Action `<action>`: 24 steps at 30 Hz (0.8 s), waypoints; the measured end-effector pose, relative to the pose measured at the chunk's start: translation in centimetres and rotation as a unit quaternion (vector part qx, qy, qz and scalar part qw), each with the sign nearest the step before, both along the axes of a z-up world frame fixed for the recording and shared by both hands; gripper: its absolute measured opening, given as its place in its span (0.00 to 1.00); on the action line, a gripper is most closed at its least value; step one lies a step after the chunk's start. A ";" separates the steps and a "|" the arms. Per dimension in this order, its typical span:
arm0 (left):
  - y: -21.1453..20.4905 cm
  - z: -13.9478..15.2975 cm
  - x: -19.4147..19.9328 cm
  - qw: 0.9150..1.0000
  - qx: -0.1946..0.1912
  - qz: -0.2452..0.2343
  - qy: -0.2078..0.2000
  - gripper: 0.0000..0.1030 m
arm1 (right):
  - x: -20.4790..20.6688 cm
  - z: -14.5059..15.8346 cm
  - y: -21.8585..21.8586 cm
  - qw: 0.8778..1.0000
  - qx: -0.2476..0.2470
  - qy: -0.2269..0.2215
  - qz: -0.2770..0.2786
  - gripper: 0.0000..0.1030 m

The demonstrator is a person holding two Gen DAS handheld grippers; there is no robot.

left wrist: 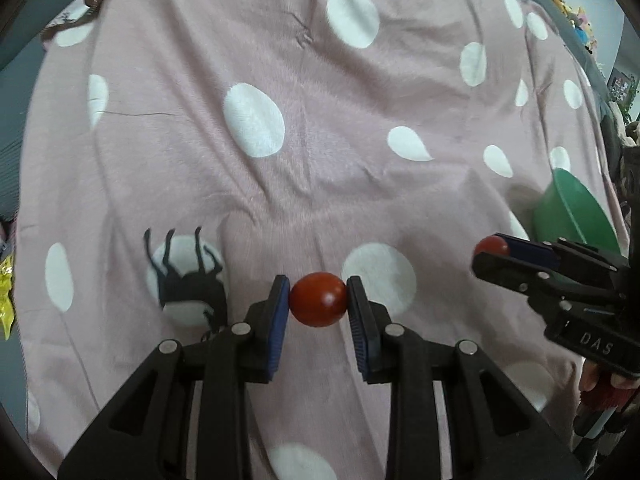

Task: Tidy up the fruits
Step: 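Carry both red tomatoes into the green bowl and open both grippers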

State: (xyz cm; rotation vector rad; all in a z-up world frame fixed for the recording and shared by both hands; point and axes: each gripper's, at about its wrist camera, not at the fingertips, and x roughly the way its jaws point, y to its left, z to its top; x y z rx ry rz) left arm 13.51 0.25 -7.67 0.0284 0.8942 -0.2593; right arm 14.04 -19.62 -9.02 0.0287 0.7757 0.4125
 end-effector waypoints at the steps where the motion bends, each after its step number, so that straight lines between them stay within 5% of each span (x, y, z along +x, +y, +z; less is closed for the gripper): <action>1: 0.2 0.2 -0.6 1.000 0.000 0.000 -0.002 0.28 | -0.6 0.0 -0.2 1.000 -0.003 -0.001 -0.004 0.31; 24: -2.3 4.1 -11.5 0.998 -0.004 -0.020 -0.053 0.28 | -11.3 1.0 -2.6 0.998 0.011 -0.025 -0.053 0.31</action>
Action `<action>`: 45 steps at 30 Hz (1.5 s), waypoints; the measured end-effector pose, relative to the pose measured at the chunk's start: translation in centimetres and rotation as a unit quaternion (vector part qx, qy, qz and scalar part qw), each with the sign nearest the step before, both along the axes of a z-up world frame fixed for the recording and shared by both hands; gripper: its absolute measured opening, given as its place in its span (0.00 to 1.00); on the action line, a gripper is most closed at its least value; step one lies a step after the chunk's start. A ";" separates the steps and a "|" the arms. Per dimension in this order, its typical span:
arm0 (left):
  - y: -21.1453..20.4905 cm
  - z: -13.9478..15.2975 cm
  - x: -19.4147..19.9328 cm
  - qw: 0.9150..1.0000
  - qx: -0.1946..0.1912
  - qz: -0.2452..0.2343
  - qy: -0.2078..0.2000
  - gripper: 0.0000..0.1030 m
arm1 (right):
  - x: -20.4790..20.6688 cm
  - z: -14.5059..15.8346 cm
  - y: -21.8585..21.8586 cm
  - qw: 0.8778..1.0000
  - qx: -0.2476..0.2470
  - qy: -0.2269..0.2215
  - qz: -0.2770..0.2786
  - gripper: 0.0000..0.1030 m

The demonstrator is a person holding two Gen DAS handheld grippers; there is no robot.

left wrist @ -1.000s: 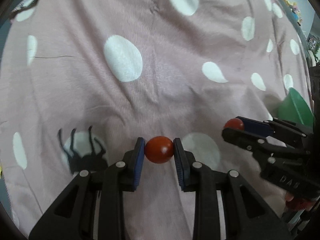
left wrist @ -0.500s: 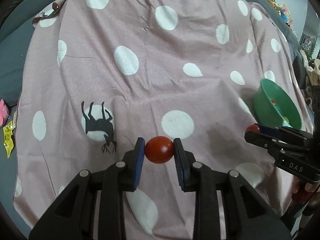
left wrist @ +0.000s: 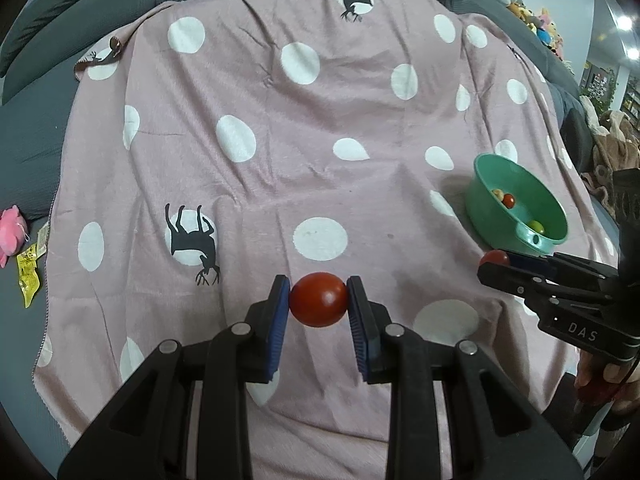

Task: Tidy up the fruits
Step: 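Carry both red tomatoes into the green bowl and open both grippers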

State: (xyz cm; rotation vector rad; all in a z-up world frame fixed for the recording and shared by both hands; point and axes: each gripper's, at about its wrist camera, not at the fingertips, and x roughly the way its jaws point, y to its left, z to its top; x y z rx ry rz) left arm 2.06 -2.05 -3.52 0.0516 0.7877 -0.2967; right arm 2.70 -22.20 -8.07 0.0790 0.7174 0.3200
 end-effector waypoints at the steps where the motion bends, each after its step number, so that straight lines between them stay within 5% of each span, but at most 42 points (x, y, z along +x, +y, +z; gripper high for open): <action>1: -0.1 0.1 -0.3 1.000 0.001 -0.001 -0.001 0.28 | -0.2 0.1 0.0 1.000 -0.001 -0.002 0.000 0.31; 19: -4.2 1.8 -1.8 0.999 0.024 -0.041 -0.023 0.28 | -3.1 1.7 -2.6 0.999 0.013 -0.039 -0.030 0.31; 45: -15.3 1.8 1.6 0.988 0.051 -0.145 -0.027 0.28 | -2.7 0.9 -11.2 0.991 0.046 -0.044 -0.114 0.31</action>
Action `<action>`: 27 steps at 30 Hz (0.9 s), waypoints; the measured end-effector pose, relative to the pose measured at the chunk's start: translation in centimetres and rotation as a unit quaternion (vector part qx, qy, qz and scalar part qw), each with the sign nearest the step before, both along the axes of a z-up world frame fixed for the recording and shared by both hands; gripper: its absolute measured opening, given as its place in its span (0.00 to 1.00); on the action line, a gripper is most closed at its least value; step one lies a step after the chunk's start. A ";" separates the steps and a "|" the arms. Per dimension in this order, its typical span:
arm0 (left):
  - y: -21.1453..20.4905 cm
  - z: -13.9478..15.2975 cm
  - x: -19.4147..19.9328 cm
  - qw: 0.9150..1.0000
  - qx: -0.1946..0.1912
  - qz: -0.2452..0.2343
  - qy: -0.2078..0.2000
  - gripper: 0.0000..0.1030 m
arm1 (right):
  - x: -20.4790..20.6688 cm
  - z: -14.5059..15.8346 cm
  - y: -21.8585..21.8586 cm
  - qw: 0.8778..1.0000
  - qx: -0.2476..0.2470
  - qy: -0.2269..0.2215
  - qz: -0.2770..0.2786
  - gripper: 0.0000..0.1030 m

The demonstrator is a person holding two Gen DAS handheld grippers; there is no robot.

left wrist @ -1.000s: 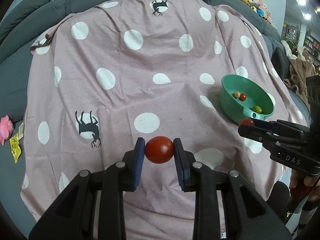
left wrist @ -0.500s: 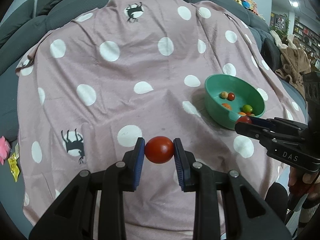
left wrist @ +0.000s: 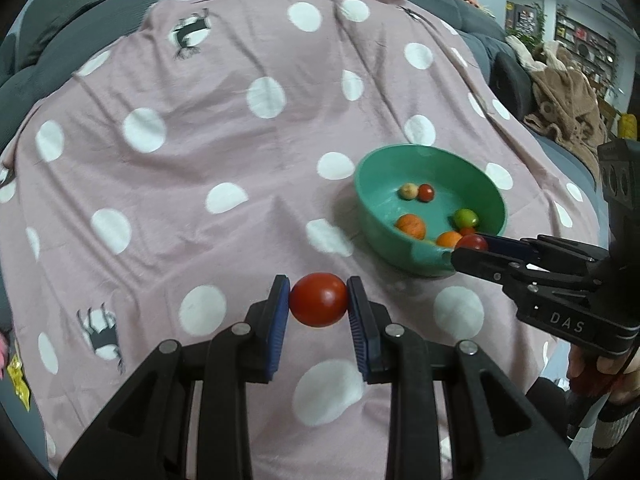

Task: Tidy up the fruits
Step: 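Carry both red tomatoes into the green bowl and open both grippers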

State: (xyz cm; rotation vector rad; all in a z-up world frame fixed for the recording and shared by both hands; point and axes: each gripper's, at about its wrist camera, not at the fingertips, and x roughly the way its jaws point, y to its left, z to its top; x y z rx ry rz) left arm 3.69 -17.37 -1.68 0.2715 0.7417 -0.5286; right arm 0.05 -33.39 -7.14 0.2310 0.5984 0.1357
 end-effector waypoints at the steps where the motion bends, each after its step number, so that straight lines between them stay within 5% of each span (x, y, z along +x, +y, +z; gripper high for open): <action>1: -0.6 -0.1 0.2 1.000 0.000 -0.005 0.001 0.28 | 0.1 0.0 -0.3 1.000 0.001 0.000 -0.003 0.31; 27: -12.9 -4.3 6.6 0.995 0.033 -0.086 0.044 0.29 | 4.1 -1.4 -6.8 0.997 -0.028 0.037 -0.067 0.31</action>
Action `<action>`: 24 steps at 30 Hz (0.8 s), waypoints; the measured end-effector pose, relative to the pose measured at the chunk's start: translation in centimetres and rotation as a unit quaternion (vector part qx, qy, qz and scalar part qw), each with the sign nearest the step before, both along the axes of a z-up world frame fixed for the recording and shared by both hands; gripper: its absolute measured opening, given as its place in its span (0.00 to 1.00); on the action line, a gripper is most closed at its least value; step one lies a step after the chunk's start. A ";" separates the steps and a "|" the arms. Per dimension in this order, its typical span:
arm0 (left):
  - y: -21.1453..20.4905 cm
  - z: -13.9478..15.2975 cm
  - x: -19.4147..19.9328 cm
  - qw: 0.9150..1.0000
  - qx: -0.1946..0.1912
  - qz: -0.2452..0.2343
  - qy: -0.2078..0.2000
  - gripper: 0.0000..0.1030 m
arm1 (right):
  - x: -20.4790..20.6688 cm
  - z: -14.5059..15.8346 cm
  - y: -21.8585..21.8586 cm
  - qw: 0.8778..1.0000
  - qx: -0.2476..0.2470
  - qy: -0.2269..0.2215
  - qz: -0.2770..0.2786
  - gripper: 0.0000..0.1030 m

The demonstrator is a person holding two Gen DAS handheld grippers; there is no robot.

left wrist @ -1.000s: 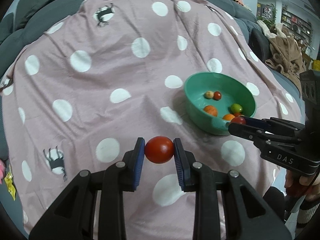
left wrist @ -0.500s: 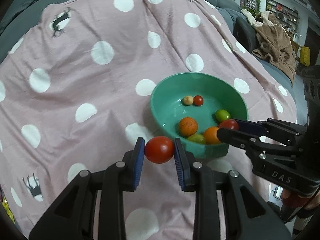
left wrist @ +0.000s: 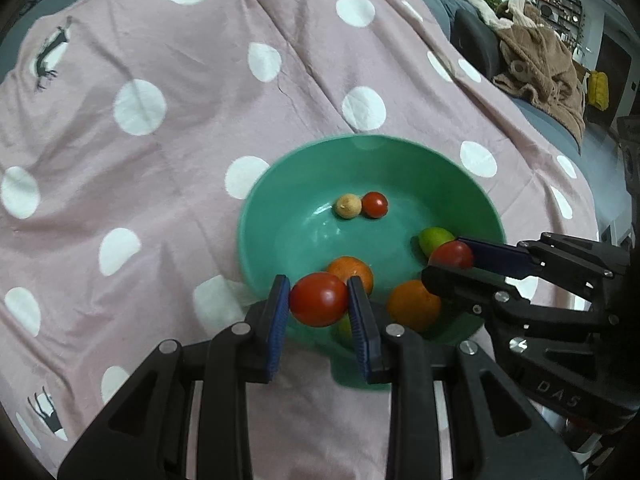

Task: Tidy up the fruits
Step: 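Carry both red tomatoes into the green bowl and open both grippers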

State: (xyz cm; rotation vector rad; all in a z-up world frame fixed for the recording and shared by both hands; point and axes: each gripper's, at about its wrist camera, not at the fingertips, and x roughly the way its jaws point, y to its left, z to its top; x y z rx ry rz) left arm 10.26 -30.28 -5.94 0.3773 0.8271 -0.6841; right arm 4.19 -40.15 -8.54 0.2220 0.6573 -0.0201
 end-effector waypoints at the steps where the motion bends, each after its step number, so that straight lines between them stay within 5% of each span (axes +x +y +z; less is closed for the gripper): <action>1: -0.5 -0.3 0.4 1.000 0.004 0.000 0.004 0.29 | 0.3 -0.1 -0.2 1.000 -0.003 0.005 -0.004 0.31; 10: -2.1 -1.8 2.3 0.999 0.024 0.004 0.027 0.30 | 2.2 -0.7 -0.8 0.999 -0.030 0.040 -0.018 0.31; 24: -1.6 -1.0 2.6 0.999 0.022 0.012 0.022 0.55 | 2.0 -0.2 -0.7 0.998 -0.047 0.043 -0.026 0.31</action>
